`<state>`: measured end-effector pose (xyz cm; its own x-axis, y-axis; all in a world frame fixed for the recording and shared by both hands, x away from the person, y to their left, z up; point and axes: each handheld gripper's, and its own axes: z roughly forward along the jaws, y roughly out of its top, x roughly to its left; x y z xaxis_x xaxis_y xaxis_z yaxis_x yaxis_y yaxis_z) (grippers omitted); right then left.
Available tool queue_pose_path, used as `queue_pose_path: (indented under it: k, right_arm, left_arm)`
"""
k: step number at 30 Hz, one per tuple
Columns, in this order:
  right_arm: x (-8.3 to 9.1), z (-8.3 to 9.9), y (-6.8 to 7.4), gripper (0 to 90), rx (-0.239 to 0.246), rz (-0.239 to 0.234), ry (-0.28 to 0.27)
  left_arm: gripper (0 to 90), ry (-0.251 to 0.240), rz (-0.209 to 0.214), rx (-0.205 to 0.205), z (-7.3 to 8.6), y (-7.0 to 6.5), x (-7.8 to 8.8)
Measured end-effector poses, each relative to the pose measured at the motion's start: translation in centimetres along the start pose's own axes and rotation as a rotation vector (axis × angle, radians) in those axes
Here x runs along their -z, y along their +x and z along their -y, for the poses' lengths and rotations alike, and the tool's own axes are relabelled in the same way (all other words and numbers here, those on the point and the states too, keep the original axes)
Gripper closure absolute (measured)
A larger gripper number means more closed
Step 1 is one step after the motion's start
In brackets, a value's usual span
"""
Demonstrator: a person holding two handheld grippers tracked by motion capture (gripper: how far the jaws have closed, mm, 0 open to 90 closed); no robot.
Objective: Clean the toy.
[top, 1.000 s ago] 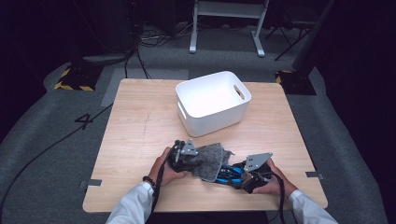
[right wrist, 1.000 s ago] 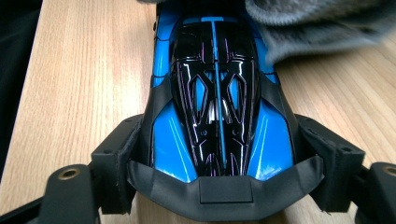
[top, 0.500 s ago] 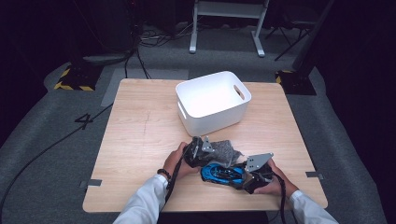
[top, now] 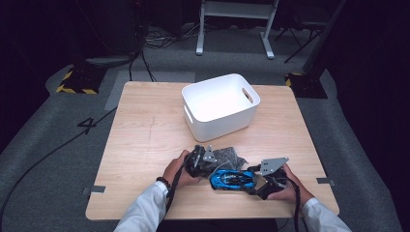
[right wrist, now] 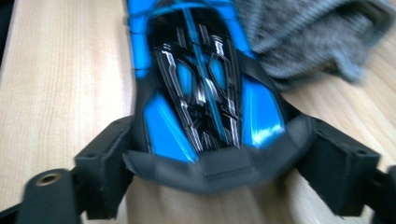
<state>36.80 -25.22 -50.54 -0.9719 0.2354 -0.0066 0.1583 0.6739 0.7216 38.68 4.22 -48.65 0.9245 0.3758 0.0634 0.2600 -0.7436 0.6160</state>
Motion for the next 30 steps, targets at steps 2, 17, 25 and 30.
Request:
queue_pose_path:
  k: [2, 17, 25, 30]
  right_arm:
    - [0.2, 0.1, 0.0, 23.4, 0.010, -0.019, -0.007]
    - [-0.3, -0.5, -0.7, 18.2, 0.053, -0.060, 0.022]
    - [-0.4, -0.7, -0.6, 22.7, 0.071, -0.080, 0.018]
    - [-0.6, -0.9, -0.5, 20.6, 0.033, -0.081, 0.008]
  left_arm:
    - [73.7, -0.005, 0.005, 0.008, 0.0, 0.0, 0.0]
    - [72.5, -0.048, 0.059, 0.056, -1.1, 1.2, -1.2]
    - [71.8, -0.055, 0.068, 0.043, -2.3, 1.1, -2.2]
    - [71.7, -0.059, 0.067, 0.043, -2.4, 1.0, -2.4]
